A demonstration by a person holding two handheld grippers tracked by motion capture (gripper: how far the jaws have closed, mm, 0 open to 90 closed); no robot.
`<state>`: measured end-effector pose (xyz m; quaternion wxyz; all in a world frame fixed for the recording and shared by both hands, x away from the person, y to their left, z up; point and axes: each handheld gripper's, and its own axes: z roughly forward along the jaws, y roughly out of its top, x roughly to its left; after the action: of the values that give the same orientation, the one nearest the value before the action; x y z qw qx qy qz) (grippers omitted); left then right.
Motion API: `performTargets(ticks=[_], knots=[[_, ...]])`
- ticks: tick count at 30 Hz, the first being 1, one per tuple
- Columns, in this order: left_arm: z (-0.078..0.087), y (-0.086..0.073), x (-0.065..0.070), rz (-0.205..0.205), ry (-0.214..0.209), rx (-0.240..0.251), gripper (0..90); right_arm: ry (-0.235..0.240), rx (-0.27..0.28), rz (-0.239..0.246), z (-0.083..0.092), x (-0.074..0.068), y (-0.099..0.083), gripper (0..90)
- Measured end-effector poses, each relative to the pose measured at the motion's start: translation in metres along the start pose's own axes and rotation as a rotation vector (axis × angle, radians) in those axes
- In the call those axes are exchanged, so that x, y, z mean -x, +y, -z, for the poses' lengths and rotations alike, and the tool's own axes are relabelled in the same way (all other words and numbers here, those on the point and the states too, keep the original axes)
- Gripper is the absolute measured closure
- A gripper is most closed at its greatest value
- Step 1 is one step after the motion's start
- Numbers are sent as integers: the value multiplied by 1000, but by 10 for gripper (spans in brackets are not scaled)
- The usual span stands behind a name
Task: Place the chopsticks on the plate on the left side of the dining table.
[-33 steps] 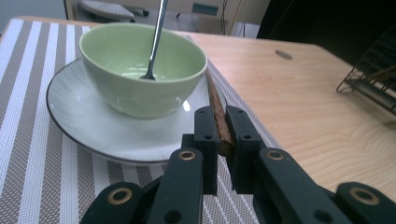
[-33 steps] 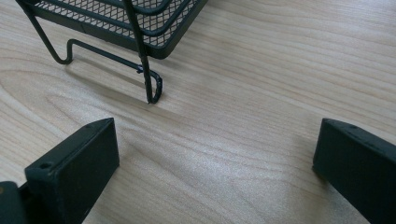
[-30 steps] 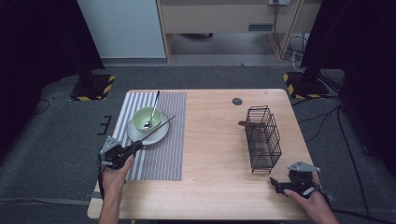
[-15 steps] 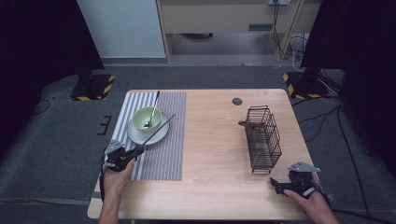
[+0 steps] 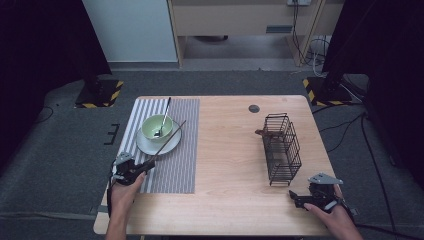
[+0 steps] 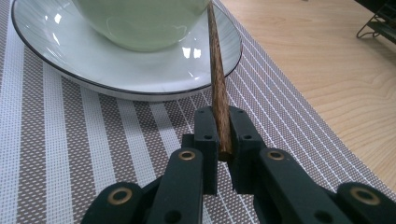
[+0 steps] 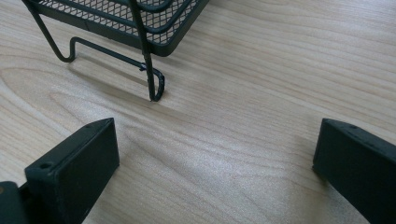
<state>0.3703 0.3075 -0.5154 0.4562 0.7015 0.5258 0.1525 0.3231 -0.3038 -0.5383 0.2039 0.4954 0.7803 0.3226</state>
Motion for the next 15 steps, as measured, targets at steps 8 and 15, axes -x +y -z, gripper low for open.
performTargets(ticks=[8,15], knots=[[-2,-3,-5,61,-53,-19,834,0,0,0,0,0,0,4],[-4,-7,-10,110,-93,-36,834,0,0,0,0,0,0,4]])
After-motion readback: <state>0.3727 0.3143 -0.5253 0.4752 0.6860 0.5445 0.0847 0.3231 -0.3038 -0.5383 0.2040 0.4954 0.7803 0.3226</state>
